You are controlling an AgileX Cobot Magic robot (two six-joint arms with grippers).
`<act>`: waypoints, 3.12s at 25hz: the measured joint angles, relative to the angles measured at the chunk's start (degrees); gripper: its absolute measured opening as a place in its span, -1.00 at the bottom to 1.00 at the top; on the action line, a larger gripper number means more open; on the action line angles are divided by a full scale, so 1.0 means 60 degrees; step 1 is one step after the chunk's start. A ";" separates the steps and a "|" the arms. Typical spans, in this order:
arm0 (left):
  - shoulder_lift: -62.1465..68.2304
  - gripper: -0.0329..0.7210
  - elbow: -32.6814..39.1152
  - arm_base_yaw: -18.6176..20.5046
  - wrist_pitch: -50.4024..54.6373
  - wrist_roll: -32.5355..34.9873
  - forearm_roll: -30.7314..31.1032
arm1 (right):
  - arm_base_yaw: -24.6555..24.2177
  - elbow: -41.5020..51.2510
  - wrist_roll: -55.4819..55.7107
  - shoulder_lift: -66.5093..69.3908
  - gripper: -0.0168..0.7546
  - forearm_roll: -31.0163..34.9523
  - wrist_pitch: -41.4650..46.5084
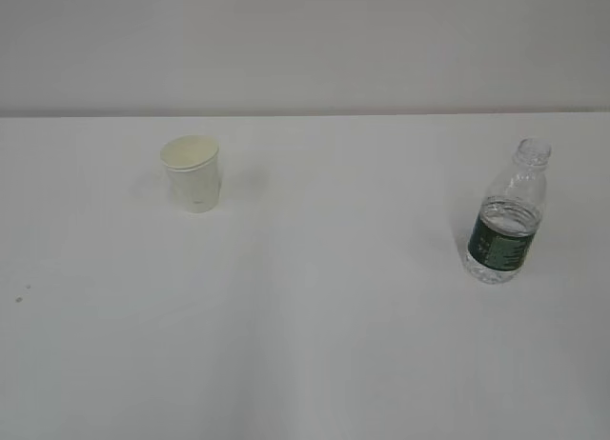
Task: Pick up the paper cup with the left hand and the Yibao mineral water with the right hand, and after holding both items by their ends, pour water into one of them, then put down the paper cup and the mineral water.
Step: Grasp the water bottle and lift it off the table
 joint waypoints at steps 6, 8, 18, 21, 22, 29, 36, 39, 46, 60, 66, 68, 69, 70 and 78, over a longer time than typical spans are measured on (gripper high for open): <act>0.0000 -0.91 0.0000 0.0000 0.0000 0.0000 0.0000 | 0.0000 0.0000 0.0000 0.0000 -0.98 0.0000 0.0000; 0.0000 -0.91 0.0000 0.0000 0.0000 0.0000 0.0000 | 0.0000 0.0000 0.0000 0.0000 -0.98 0.0000 0.0000; 0.0000 -0.91 0.0000 0.0000 0.0000 0.0000 0.0000 | 0.0000 0.0000 0.0000 0.0000 -0.98 0.0000 0.0000; 0.0000 -0.91 0.0000 0.0000 0.0000 0.0000 0.0000 | 0.0000 0.0000 0.0000 0.0000 -0.98 0.0000 0.0000; 0.0000 -0.91 0.0000 0.0000 0.0000 0.0000 0.0000 | 0.0000 0.0000 0.0000 0.0000 -0.98 0.0024 0.0000; 0.0000 -0.91 0.0000 0.0000 0.0000 0.0000 0.0000 | 0.0000 0.0000 0.0035 0.0000 -0.98 0.0101 0.0000; 0.0000 -0.91 0.0000 0.0000 0.0000 0.0000 0.0000 | 0.0000 -0.0020 0.0035 0.0000 -0.98 0.0125 -0.0040; 0.0000 -0.91 0.0000 0.0000 0.0000 0.0000 0.0000 | 0.0000 -0.0076 0.0035 0.0000 -0.98 0.0163 -0.0225; 0.0000 -0.91 -0.0214 0.0000 -0.0824 0.0000 0.0000 | 0.0000 -0.0186 0.0035 0.0000 -0.98 0.0384 -0.1056; 0.0000 0.05 -0.0299 0.0000 -0.1862 0.0000 0.0000 | 0.0000 -0.0186 0.0035 0.0000 -0.10 0.0500 -0.1657; 0.0000 0.69 -0.0299 0.0000 -0.1862 0.0000 0.0000 | 0.0000 -0.0186 0.0035 0.0000 0.72 0.0500 -0.1861; 0.0000 0.71 -0.0299 0.0000 -0.1862 0.0000 0.0000 | 0.0000 -0.0186 0.0035 0.0000 0.76 0.0500 -0.1861; 0.0000 0.71 -0.0299 0.0000 -0.1862 0.0000 0.0000 | 0.0000 -0.0186 0.0035 0.0000 0.76 0.0500 -0.1868; 0.0000 0.71 -0.0299 0.0000 -0.1862 0.0000 0.0000 | 0.0000 -0.0186 0.0035 0.0000 0.77 0.0500 -0.1868; 0.0769 0.70 -0.0315 0.0000 -0.1862 0.0000 0.0000 | 0.0000 -0.0186 -0.0137 0.0687 0.77 0.0523 -0.1906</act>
